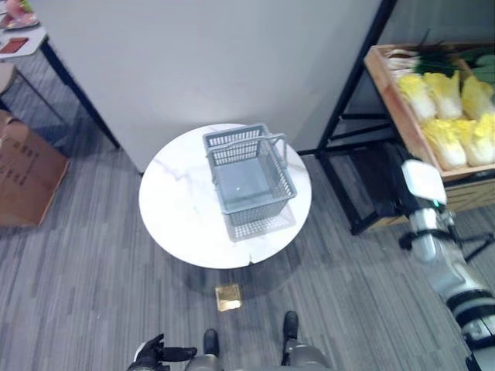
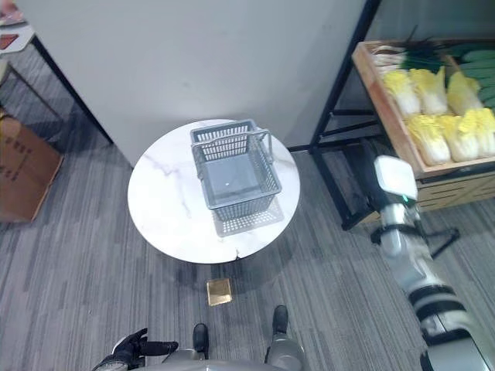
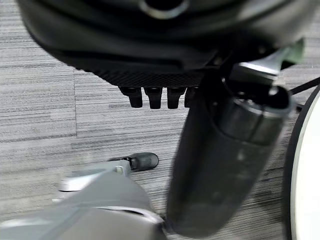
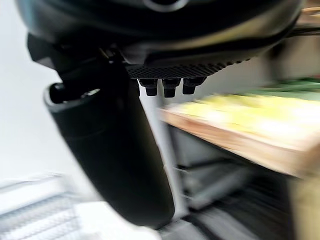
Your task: Get the vegetables into the basket
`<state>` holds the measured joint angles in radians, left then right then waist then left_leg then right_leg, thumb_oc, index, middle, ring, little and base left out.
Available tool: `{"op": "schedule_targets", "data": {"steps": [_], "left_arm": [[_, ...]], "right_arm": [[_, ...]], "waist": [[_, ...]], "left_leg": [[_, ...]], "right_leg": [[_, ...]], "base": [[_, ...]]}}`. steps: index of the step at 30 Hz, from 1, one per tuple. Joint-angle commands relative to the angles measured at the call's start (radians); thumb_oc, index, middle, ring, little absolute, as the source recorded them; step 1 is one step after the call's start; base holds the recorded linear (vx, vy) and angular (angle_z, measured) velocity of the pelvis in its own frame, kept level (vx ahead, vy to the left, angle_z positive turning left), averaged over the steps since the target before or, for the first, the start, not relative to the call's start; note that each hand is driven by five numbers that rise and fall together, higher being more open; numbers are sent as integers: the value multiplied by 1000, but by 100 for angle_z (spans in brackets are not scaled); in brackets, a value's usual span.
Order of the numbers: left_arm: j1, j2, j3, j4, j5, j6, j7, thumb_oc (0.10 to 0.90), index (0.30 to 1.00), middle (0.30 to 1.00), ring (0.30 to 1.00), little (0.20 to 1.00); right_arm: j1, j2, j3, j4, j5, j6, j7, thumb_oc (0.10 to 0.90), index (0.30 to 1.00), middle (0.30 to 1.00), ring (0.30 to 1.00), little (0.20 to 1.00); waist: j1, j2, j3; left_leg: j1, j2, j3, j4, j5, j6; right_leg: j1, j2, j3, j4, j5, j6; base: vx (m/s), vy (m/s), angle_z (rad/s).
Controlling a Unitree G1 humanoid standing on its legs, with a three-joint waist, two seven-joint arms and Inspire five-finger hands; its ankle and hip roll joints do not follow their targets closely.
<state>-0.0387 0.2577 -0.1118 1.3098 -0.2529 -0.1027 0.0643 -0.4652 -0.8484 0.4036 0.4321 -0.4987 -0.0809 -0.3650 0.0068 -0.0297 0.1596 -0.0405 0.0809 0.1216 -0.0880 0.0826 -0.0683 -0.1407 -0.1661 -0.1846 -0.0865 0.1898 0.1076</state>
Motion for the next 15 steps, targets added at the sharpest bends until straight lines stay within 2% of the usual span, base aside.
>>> {"op": "schedule_targets", "data": {"steps": [1, 3, 4, 5, 6, 7, 8, 9, 10, 11, 12, 14, 15], "left_arm": [[-21, 44, -40, 47, 25, 7, 2, 900, 1000, 1000, 1000, 1000], [-20, 46, -44, 46, 18, 5, 2, 900, 1000, 1000, 1000, 1000], [-368, 228, -112, 123, 12, 79, -5, 900, 1000, 1000, 1000, 1000], [-380, 230, -113, 130, 12, 78, -8, 900, 1000, 1000, 1000, 1000], [-260, 167, -89, 117, -14, 31, 14, 900, 1000, 1000, 1000, 1000], [-143, 82, -103, 59, -13, 15, 0, 900, 1000, 1000, 1000, 1000], [-96, 64, -99, 77, 31, 11, 43, 900, 1000, 1000, 1000, 1000], [-119, 62, -108, 88, 31, 14, 79, 900, 1000, 1000, 1000, 1000], [-98, 63, -117, 86, 16, -1, 42, 900, 1000, 1000, 1000, 1000], [-113, 49, -123, 82, -1, 0, 99, 900, 1000, 1000, 1000, 1000], [-89, 37, -123, 85, -15, -8, 82, 900, 1000, 1000, 1000, 1000], [-76, 27, -158, 50, -12, -24, 124, 900, 1000, 1000, 1000, 1000], [-70, 29, -167, 54, -14, -34, 98, 900, 1000, 1000, 1000, 1000]], "right_arm": [[-258, -4, 119, -92, -7, -59, 37, 900, 1000, 1000, 1000, 1000], [-309, 2, 160, -63, 6, -60, 47, 900, 1000, 1000, 1000, 1000], [-427, 64, 272, -32, 53, -63, 105, 900, 1000, 1000, 1000, 1000], [-434, 64, 270, -28, 54, -64, 105, 900, 1000, 1000, 1000, 1000], [-485, 85, 309, -42, 66, -62, 101, 900, 1000, 1000, 1000, 1000], [-522, 101, 300, -30, 85, -67, 98, 900, 1000, 1000, 1000, 1000], [-529, 103, 298, 18, 96, -69, 82, 900, 1000, 1000, 1000, 1000], [-595, 136, 341, 70, 106, -59, 72, 900, 1000, 1000, 1000, 1000], [-729, 141, 385, 121, 109, -35, 80, 900, 1000, 1000, 1000, 1000], [-703, 146, 390, 119, 112, -40, 59, 900, 1000, 1000, 1000, 1000], [-750, 141, 401, 174, 101, -20, 47, 900, 1000, 1000, 1000, 1000], [-755, 143, 397, 186, 97, -29, 15, 900, 1000, 1000, 1000, 1000], [-801, 147, 381, 223, 99, -13, 4, 900, 1000, 1000, 1000, 1000]], "waist": [[65, -23, 48], [71, -22, 52], [37, -24, 30], [39, -27, 37], [34, -35, 41], [62, -39, 43], [79, -46, 51], [85, -57, 62], [111, -54, 78], [108, -57, 81], [118, -56, 85], [129, -45, 98], [137, -43, 102]], "left_leg": [[-44, 27, -30, 1, -11, -25], [-55, 26, -36, 1, -6, -27], [-56, 34, -22, 1, -6, -36], [-57, 33, -22, 1, -4, -36], [-53, 39, -9, 1, -12, -36], [-66, 38, -21, 1, -8, -34], [-79, 38, -33, 1, -1, -37], [-98, 38, -40, 1, 7, -39], [-124, 38, -50, 1, 16, -42], [-135, 37, -57, 1, 22, -41], [-144, 36, -61, 1, 25, -42], [-159, 33, -73, 1, 31, -41], [-167, 32, -78, 1, 33, -42]], "right_leg": [[41, -83, 11, 27, -1, 104], [36, -84, 7, 26, 1, 103], [29, -78, 15, 22, 1, 105], [27, -79, 16, 23, 2, 105], [23, -77, 27, 22, 3, 103], [16, -76, 19, 17, 6, 99], [12, -75, 12, 17, 4, 96], [-2, -73, 10, 21, 6, 95], [-19, -72, 7, 21, 11, 93], [-26, -71, 5, 20, 14, 93], [-27, -71, -1, 16, 16, 92], [-31, -72, -9, 14, 18, 92], [-33, -72, -13, 11, 19, 92]], "base": [[-47, -22, 15], [-2, -4, 11], [55, 23, 19], [55, 67, 23], [-29, 19, 12], [-40, -19, -26], [-82, -102, -24], [-103, -103, -18], [-93, -79, 24], [-48, -54, 18], [-5, -37, 22], [10, -17, 34], [12, -8, 28]]}}
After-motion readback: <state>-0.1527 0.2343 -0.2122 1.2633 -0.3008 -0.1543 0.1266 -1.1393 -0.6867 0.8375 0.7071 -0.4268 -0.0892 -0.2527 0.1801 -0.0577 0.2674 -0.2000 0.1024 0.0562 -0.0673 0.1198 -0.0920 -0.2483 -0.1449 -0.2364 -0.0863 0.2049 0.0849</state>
